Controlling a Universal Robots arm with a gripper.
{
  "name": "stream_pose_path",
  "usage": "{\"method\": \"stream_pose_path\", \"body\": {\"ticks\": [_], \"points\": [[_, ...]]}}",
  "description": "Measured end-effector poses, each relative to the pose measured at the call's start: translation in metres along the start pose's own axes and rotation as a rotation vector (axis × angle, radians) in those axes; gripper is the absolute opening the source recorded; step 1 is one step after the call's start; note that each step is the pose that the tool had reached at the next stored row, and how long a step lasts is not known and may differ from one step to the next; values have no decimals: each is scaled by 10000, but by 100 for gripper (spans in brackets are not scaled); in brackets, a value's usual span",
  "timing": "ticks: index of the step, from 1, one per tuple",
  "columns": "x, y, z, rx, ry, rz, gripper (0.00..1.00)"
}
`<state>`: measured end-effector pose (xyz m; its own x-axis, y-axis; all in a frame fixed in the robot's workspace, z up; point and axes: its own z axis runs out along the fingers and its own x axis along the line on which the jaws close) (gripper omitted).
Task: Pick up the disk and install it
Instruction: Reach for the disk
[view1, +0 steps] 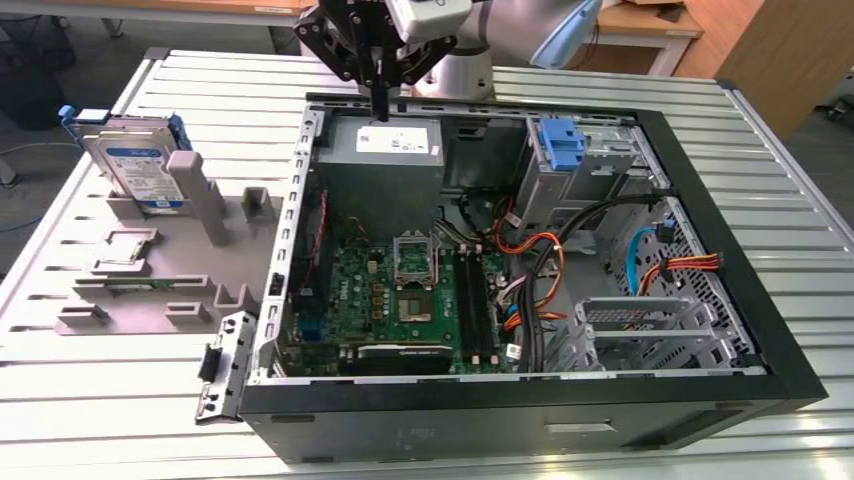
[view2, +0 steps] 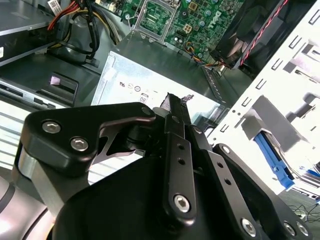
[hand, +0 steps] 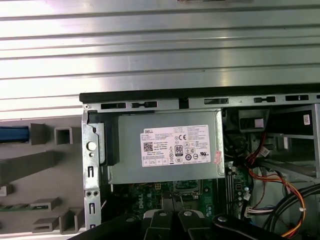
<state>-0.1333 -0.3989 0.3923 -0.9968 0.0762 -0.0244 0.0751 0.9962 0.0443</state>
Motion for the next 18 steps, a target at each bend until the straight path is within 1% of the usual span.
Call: {"method": "stream_pose_path", "body": {"ticks": [18], "points": [[46,-4,6,0,0,0,10]]}}
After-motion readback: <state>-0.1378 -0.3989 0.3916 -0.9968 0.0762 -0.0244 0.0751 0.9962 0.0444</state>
